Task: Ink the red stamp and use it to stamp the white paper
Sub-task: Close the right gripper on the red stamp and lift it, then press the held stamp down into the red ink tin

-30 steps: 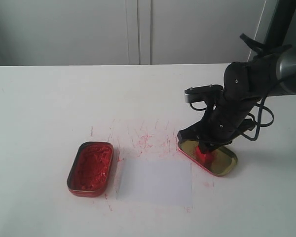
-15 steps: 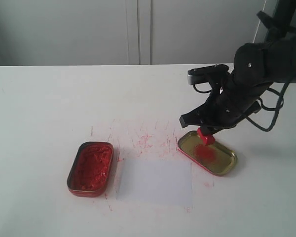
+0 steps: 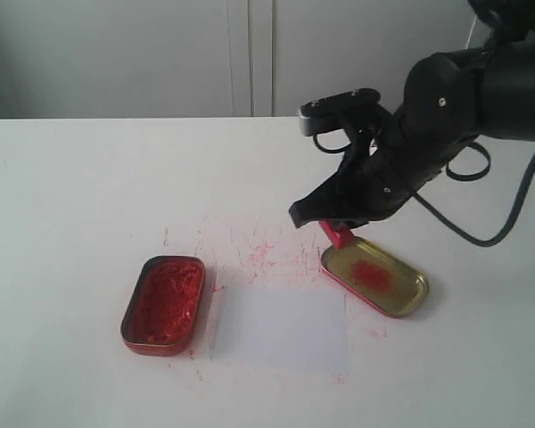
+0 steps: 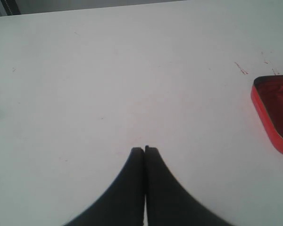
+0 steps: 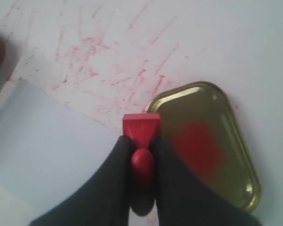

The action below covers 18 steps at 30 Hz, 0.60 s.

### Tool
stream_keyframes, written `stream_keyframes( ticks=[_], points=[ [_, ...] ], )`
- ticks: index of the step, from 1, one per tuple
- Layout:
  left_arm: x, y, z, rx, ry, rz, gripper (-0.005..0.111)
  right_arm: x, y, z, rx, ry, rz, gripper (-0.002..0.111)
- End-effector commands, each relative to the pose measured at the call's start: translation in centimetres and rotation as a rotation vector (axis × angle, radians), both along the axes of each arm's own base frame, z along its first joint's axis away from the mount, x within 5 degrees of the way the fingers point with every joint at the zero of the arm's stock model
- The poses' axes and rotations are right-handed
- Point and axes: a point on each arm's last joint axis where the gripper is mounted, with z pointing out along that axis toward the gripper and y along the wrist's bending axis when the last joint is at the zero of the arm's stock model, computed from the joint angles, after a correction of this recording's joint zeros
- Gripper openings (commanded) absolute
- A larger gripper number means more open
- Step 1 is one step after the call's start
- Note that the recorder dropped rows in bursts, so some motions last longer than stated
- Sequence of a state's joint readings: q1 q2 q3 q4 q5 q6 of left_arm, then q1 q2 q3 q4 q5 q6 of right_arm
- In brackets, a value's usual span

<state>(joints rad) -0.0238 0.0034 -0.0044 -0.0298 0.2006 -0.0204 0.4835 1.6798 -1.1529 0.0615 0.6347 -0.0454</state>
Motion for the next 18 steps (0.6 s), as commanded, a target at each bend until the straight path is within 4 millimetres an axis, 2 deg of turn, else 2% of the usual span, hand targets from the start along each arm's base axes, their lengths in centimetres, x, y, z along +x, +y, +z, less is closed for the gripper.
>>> stream_keyframes(
  ticks=[1,5,13,18],
  points=[
    [0.0,0.0,-0.1,-0.001,0.003,0.002,0.000,-1.5,2.5,0.5,-0.007,-0.030,0.112,0.000],
    [0.0,0.0,-0.1,-0.001,0.003,0.002,0.000,-2.5,4.4,1.0,0.002,-0.045,0.172,0.000],
    [0.0,0.0,-0.1,-0.001,0.003,0.002,0.000,-4.1,8.8,4.1,0.048,-0.106,0.296,0.000],
    [0.0,0.0,-0.1,-0.001,0.003,0.002,0.000,-4.6,11.9,4.2,0.034,-0.075,0.363,0.000]
  ],
)
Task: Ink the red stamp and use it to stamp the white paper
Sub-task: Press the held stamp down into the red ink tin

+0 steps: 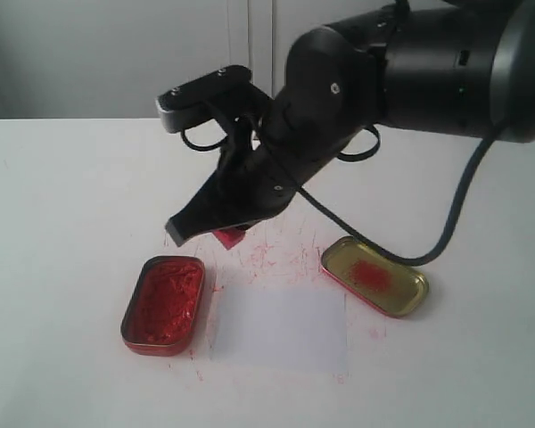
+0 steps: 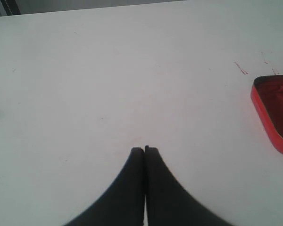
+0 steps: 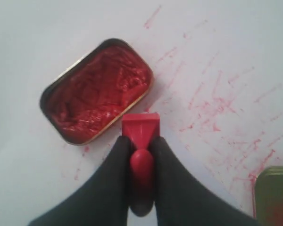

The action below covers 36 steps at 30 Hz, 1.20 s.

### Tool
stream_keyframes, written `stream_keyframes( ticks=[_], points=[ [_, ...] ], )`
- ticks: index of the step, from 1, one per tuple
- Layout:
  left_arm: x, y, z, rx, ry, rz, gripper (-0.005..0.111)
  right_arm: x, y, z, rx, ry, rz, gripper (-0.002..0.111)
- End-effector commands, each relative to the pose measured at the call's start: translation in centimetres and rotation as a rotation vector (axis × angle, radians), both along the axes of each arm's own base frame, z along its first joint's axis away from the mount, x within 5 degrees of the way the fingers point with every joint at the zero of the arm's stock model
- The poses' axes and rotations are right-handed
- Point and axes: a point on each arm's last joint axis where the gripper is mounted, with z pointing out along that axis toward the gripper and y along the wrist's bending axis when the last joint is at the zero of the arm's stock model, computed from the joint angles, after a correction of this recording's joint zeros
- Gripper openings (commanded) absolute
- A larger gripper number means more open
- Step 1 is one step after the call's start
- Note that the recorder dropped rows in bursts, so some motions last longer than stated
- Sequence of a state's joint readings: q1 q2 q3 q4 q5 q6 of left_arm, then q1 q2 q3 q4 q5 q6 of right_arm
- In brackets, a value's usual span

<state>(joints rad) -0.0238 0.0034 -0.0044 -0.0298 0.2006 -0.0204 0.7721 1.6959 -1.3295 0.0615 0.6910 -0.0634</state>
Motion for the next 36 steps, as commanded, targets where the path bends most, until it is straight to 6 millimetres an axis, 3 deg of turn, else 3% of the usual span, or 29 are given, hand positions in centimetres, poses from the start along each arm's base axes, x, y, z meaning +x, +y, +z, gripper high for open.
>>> stream_keyframes(
  ticks=[1,9,13,21,36],
  points=[
    [0.0,0.0,-0.1,-0.001,0.003,0.002,0.000,-0.3,2.9,-0.2,-0.029,0.013,0.069,0.000],
    [0.0,0.0,-0.1,-0.001,0.003,0.002,0.000,0.0,8.3,-3.3,-0.077,0.068,0.136,0.000],
    [0.0,0.0,-0.1,-0.001,0.003,0.002,0.000,0.6,9.9,-4.8,-0.111,0.100,0.145,0.000],
    [0.0,0.0,-0.1,-0.001,0.003,0.002,0.000,1.6,11.1,-7.0,-0.197,0.107,0.164,0.000],
    [0.0,0.0,-0.1,-0.001,0.003,0.002,0.000,2.0,11.6,-9.9,-0.241,0.109,0.174,0.000]
  ],
)
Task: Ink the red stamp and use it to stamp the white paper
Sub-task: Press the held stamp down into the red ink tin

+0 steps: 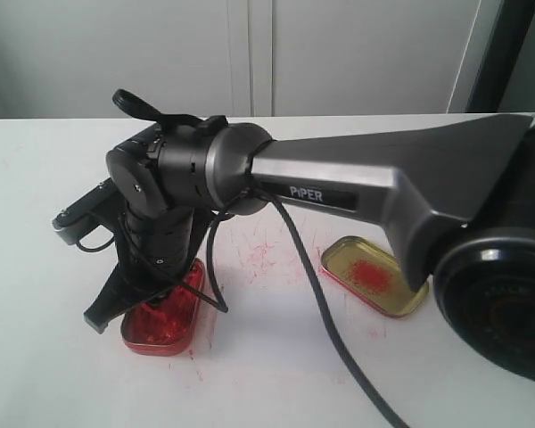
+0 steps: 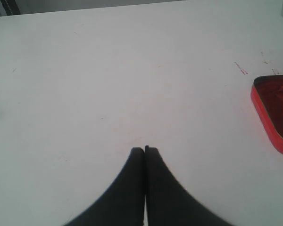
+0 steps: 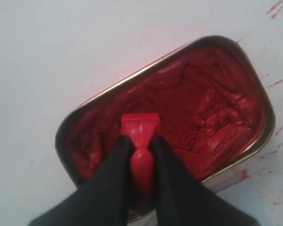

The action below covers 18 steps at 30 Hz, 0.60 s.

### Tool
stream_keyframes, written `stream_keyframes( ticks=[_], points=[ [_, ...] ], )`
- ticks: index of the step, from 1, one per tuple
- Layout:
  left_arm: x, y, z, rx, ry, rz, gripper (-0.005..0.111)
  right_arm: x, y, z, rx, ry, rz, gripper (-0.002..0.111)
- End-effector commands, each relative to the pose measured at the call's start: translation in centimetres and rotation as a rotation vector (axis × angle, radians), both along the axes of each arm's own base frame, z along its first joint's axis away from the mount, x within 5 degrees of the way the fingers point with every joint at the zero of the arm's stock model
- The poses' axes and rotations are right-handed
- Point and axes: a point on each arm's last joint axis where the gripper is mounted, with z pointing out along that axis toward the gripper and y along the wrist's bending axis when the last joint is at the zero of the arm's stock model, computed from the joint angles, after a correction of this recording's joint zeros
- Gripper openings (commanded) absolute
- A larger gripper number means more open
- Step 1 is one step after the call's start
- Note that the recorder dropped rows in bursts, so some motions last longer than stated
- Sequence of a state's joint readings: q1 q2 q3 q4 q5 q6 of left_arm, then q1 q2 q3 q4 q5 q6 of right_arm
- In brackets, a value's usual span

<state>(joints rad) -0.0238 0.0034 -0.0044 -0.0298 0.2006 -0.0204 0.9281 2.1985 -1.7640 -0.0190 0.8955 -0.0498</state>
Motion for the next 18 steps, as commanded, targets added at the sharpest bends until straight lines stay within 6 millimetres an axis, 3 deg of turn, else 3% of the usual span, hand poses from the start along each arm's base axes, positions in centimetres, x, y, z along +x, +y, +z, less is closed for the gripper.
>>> stream_keyframes(
  ticks=[1,18],
  points=[
    [0.0,0.0,-0.1,-0.001,0.003,0.002,0.000,0.2,0.3,-0.4,0.009,-0.015,0.004,0.000],
    [0.0,0.0,-0.1,-0.001,0.003,0.002,0.000,0.3,0.5,-5.0,-0.079,0.050,0.004,0.000]
  ],
)
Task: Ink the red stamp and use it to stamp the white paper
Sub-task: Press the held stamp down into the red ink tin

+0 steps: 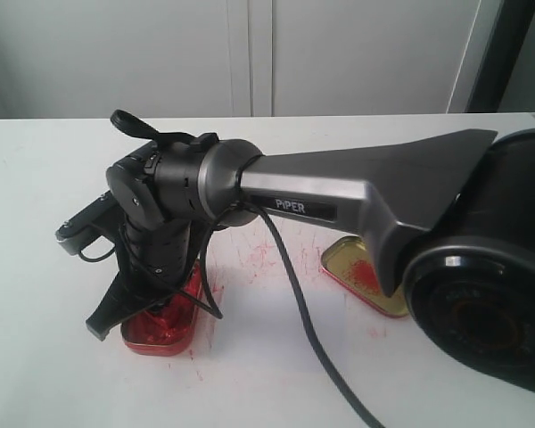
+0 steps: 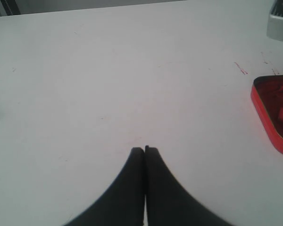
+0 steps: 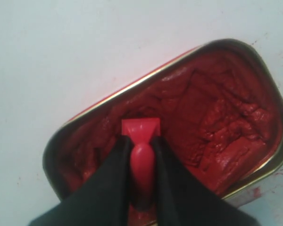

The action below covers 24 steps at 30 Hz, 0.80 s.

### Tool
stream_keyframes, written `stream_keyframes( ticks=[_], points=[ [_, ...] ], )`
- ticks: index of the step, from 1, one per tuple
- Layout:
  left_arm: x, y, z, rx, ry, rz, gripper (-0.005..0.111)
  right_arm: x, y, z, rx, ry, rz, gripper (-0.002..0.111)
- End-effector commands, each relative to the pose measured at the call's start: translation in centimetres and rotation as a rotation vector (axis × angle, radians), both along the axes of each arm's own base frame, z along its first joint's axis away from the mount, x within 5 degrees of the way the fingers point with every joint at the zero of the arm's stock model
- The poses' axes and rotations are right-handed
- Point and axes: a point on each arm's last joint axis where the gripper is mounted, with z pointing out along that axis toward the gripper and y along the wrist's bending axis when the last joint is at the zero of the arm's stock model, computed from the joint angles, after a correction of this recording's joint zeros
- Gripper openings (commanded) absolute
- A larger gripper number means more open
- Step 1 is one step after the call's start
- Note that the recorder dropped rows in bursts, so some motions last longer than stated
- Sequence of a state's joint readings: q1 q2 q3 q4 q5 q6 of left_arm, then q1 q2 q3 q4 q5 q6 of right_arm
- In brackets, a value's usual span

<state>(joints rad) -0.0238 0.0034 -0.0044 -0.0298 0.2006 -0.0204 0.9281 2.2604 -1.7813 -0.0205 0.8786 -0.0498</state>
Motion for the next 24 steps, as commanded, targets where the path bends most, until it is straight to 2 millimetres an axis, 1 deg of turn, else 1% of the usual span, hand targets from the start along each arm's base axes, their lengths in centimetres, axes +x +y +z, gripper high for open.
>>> stream_keyframes(
  ticks=[1,8,12,19,24],
  points=[
    [0.0,0.0,-0.1,-0.001,0.003,0.002,0.000,-0.1,-0.1,-2.7,-0.061,0.038,0.004,0.000],
    [0.0,0.0,-0.1,-0.001,0.003,0.002,0.000,-0.3,-0.3,-4.3,-0.109,0.074,0.003,0.000],
    [0.0,0.0,-0.1,-0.001,0.003,0.002,0.000,-0.3,-0.4,-4.7,-0.117,0.080,0.003,0.000],
    [0.0,0.0,-0.1,-0.001,0.003,0.002,0.000,-0.3,-0.4,-4.4,-0.114,0.077,0.003,0.000],
    [0.0,0.0,-0.1,-0.001,0.003,0.002,0.000,-0.2,-0.3,-3.0,-0.084,0.057,-0.001,0.000]
  ],
)
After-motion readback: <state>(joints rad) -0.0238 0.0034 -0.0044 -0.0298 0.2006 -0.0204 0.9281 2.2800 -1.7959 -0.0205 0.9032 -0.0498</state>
